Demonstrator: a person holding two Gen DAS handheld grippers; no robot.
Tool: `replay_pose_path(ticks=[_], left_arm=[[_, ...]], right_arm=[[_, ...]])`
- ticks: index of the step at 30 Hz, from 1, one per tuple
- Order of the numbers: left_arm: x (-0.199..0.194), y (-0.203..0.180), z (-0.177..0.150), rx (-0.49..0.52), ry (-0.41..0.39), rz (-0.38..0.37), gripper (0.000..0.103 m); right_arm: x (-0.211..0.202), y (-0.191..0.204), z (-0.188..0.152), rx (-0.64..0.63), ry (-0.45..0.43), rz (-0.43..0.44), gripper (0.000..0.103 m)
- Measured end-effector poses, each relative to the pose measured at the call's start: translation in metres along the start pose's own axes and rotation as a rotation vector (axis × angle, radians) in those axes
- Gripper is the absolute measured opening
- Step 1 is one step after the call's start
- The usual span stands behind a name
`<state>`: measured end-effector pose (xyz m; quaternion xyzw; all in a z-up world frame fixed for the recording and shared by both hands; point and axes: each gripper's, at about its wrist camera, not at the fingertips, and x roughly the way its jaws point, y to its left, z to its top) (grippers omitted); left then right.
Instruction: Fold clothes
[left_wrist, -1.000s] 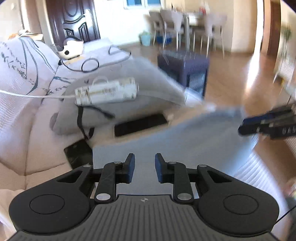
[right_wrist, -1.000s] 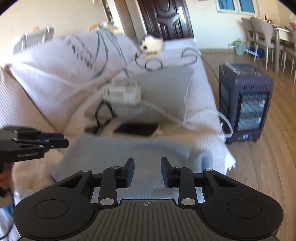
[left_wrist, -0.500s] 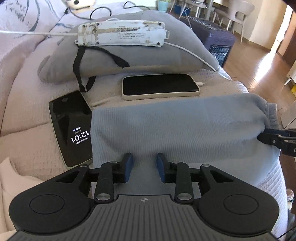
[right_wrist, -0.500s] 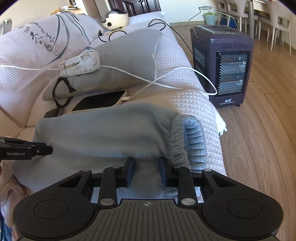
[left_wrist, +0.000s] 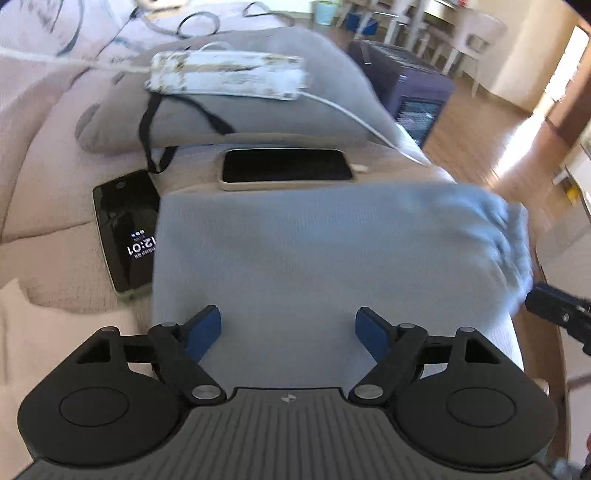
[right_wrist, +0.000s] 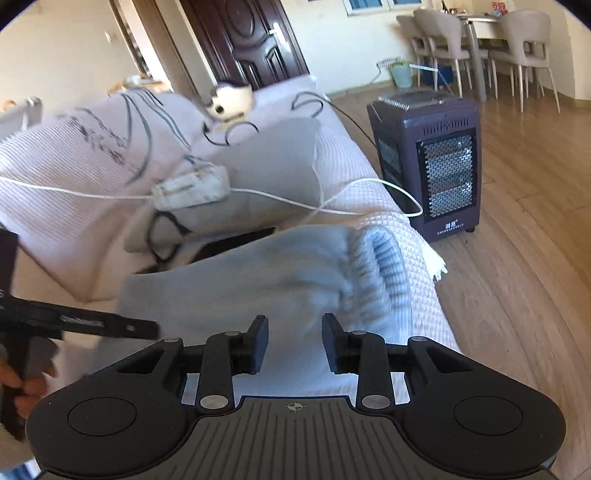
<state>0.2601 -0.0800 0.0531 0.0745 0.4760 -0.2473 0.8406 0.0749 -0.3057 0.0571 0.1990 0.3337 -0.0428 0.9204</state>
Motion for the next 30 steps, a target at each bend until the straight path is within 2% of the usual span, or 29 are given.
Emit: replay_pose_path(ticks=[5, 10, 15, 18, 22, 24, 30], left_arm=[[-0.036, -0.014, -0.036, -0.012, -0.018, -0.083, 0.082], [-0.064, -0.019, -0.081, -0.032, -0.014, -0.107, 0.083], [-0.082, -0.017, -0.127, -0.07, -0.031, -0.055, 0.086], [-0.084, -0.017, -0.155, -0.108, -0.022, -0.04, 0.086], [-0.077, -0.026, -0.184, -0.108, -0.021, 0.001, 0.086], [-0.07, -0.031, -0.194, -0.103, 0.006, 0.011, 0.086], [-0.045, -0.046, -0.21, -0.095, 0.084, -0.016, 0.087]], right_arm=[[-0.033, 0.012, -0.022, 0.007, -0.002, -0.004, 0.032], [-0.057, 0.034, -0.048, -0.044, 0.026, -0.01, 0.033], [-0.074, 0.049, -0.076, -0.077, 0.036, -0.025, 0.041], [-0.08, 0.049, -0.096, -0.085, 0.034, -0.025, 0.041], [-0.079, 0.042, -0.121, -0.058, 0.059, -0.011, 0.041], [-0.076, 0.039, -0.127, -0.052, 0.07, -0.009, 0.041], [-0.062, 0.042, -0.143, -0.115, 0.127, -0.058, 0.041]])
